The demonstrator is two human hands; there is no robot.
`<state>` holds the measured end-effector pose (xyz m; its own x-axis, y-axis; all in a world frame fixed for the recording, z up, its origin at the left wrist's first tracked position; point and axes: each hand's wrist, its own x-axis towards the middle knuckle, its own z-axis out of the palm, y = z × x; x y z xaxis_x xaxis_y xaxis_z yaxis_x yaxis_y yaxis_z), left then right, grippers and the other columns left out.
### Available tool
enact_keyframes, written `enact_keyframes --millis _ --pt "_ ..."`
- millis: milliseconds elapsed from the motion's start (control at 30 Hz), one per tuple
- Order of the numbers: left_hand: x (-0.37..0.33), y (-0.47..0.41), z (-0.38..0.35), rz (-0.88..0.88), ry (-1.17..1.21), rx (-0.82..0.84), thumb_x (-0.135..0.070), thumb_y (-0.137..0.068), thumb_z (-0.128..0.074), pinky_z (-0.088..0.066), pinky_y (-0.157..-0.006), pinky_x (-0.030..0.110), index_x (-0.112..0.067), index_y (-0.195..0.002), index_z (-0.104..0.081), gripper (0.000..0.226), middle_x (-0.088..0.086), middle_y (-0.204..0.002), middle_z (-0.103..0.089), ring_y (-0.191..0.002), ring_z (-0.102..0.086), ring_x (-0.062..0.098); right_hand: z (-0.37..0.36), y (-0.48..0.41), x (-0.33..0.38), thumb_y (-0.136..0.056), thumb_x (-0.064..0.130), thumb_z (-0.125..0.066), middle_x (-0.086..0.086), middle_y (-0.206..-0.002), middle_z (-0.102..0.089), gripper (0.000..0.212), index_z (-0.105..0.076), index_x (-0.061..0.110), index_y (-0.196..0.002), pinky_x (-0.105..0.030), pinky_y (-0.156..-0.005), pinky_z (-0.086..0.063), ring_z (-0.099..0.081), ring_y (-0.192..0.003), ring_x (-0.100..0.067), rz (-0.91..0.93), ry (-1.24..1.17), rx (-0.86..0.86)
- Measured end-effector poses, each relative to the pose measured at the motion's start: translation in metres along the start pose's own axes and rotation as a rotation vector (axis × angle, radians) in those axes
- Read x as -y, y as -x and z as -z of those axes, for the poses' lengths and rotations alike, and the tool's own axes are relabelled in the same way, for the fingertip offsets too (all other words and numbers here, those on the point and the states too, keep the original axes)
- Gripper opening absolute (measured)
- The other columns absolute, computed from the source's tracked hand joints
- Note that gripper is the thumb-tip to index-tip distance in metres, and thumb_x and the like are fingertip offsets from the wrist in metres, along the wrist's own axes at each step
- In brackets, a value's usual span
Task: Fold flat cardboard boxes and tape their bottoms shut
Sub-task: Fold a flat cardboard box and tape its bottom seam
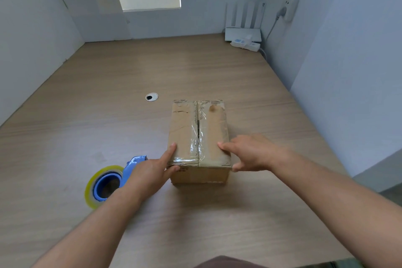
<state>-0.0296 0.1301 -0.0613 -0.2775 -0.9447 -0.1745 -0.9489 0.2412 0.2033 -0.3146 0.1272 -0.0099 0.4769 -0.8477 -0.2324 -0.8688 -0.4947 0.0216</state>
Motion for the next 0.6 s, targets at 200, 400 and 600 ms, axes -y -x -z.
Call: enact_keyframes --millis 200,400,600 --pt "-0.012 0.011 -0.012 0.066 0.100 -0.078 -0.052 -0.098 -0.033 -0.049 -0.068 0.033 -0.034 -0.152 0.003 0.067 -0.001 -0.077 -0.058 -0.071 -0.058 0.019 -0.019 0.005 0.013 -0.087 0.054 -0.053 -0.006 -0.122 -0.054 0.076 -0.023 0.020 -0.148 -0.035 -0.077 -0.041 -0.050 -0.112 -0.026 -0.047 0.097 -0.141" --pt "-0.051 0.034 -0.036 0.359 0.671 -0.144 -0.041 -0.101 -0.034 -0.038 -0.102 0.040 -0.016 -0.153 0.000 0.067 0.014 -0.145 -0.045 -0.129 -0.044 0.036 -0.024 0.020 0.023 -0.082 0.040 -0.068 -0.012 -0.102 -0.064 0.070 -0.046 0.006 -0.138 -0.038 -0.062 -0.051 -0.060 -0.093 -0.030 -0.018 -0.003 -0.246" --pt "-0.017 0.035 -0.011 0.080 0.736 0.028 -0.013 -0.095 -0.040 -0.042 -0.083 0.009 -0.054 -0.133 -0.032 0.056 -0.024 -0.105 -0.065 -0.097 -0.059 0.015 -0.033 0.019 0.015 -0.087 0.038 -0.063 -0.012 -0.108 -0.061 0.069 -0.038 0.007 -0.144 -0.039 -0.072 -0.052 -0.057 -0.100 -0.029 -0.030 -0.065 -0.246"
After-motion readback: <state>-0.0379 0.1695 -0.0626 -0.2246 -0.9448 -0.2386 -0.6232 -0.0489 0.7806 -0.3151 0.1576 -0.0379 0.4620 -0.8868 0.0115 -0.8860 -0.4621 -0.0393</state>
